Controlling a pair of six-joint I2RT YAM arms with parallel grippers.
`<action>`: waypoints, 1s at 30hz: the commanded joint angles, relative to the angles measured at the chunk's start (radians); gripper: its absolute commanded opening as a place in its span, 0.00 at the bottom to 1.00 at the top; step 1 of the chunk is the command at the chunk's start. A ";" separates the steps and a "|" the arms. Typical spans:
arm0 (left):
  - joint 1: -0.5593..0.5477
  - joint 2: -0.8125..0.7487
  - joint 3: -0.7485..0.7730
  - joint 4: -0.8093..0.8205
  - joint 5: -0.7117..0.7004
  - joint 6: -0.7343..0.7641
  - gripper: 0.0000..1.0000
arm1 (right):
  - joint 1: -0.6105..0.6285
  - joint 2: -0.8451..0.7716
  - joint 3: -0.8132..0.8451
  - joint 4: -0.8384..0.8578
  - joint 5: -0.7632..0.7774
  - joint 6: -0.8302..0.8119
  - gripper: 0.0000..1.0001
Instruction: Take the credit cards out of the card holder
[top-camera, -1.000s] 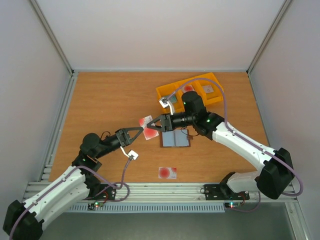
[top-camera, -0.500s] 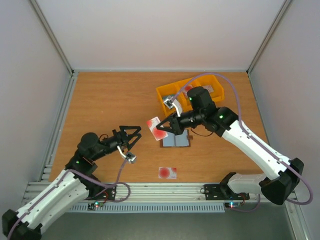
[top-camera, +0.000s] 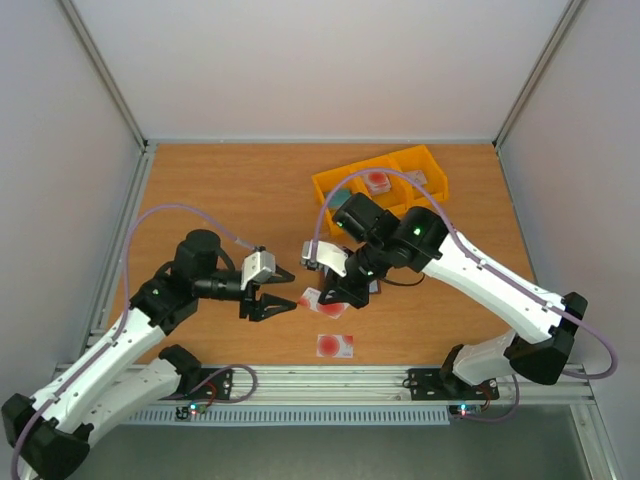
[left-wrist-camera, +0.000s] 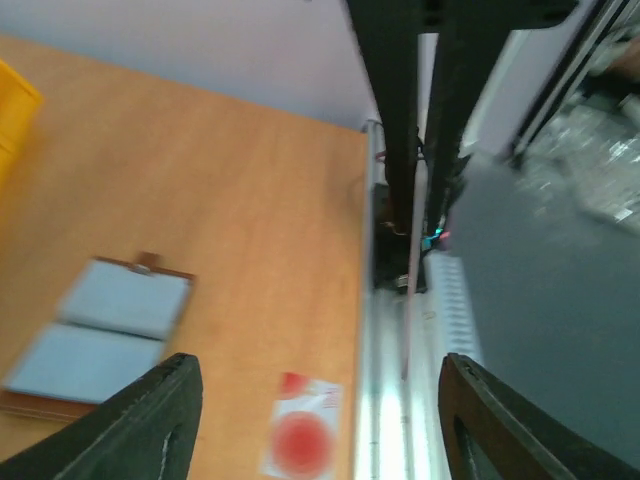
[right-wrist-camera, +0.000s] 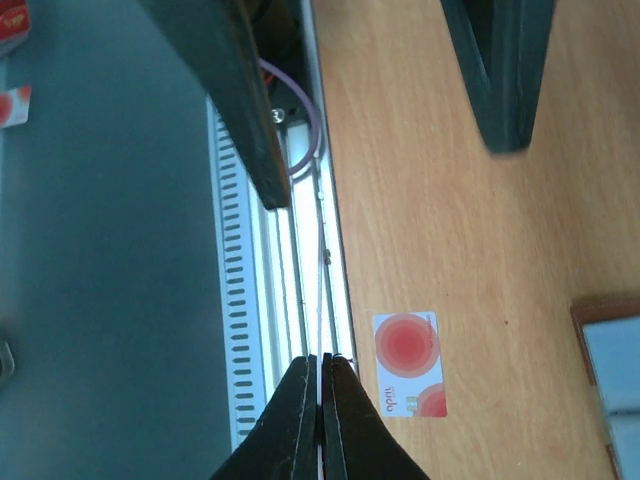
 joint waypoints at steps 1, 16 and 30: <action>-0.009 0.011 -0.046 0.166 0.145 -0.339 0.63 | 0.053 0.032 0.093 -0.066 0.031 -0.104 0.01; -0.024 -0.036 -0.095 0.331 0.055 -0.430 0.00 | 0.083 0.131 0.236 -0.019 0.123 -0.109 0.07; 0.335 -0.105 -0.108 0.438 -0.483 -1.441 0.00 | 0.108 -0.353 -0.328 0.918 0.498 -0.512 0.37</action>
